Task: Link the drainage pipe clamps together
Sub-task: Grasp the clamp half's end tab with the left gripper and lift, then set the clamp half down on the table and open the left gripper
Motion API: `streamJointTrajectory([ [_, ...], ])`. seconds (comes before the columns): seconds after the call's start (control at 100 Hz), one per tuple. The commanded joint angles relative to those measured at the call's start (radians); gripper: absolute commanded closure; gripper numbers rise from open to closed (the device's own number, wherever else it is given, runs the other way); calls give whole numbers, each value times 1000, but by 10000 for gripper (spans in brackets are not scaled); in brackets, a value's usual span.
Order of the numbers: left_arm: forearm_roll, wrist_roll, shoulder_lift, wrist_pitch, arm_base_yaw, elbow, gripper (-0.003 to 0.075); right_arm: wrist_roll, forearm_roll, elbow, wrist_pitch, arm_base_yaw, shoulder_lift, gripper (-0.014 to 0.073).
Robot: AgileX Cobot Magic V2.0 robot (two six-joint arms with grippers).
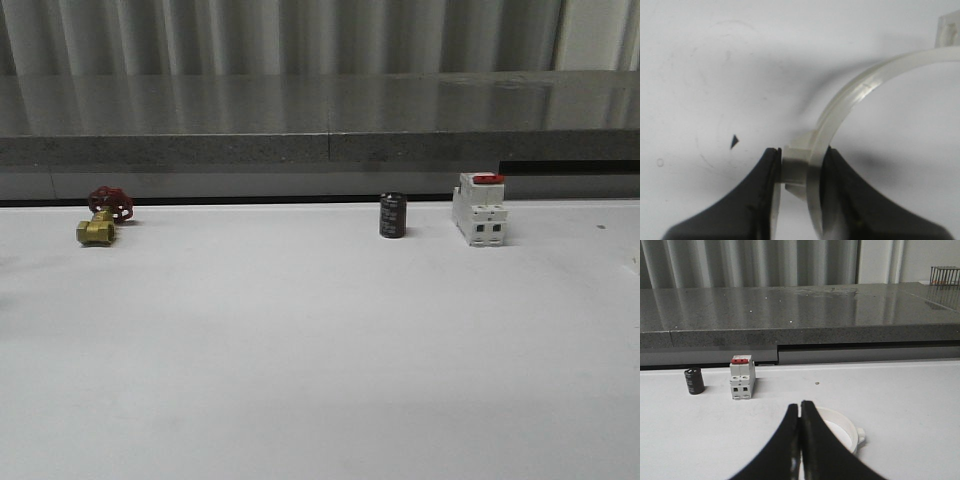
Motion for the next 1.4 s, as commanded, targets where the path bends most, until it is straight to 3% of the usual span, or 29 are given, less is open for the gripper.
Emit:
streamJointTrajectory([
  [0.0,-47,-15,-114,28,-53,-17,741,-6,-4,-15,-83,0,-19,661],
  [0.24,-62,-229,-226,2,-264,65,741,-6,-4,-15,-83,0,-19,661],
  [0.42,-60,-358,-206,-62,-462,72,741,-6,-4,-15,-83,0,-19,661],
  [0.61,-5,-485,-135,-113,-596,48,741,-6,-4,-15,-83,0,-19,661],
  [0.86,34,-591,-14,-111,-654,-29,741,-6,-4,-15,-83,0,-19,661],
  [1.39,34,-597,79,-86,-694,-58,741,-6,-4,-15,-83,0,-19,661],
])
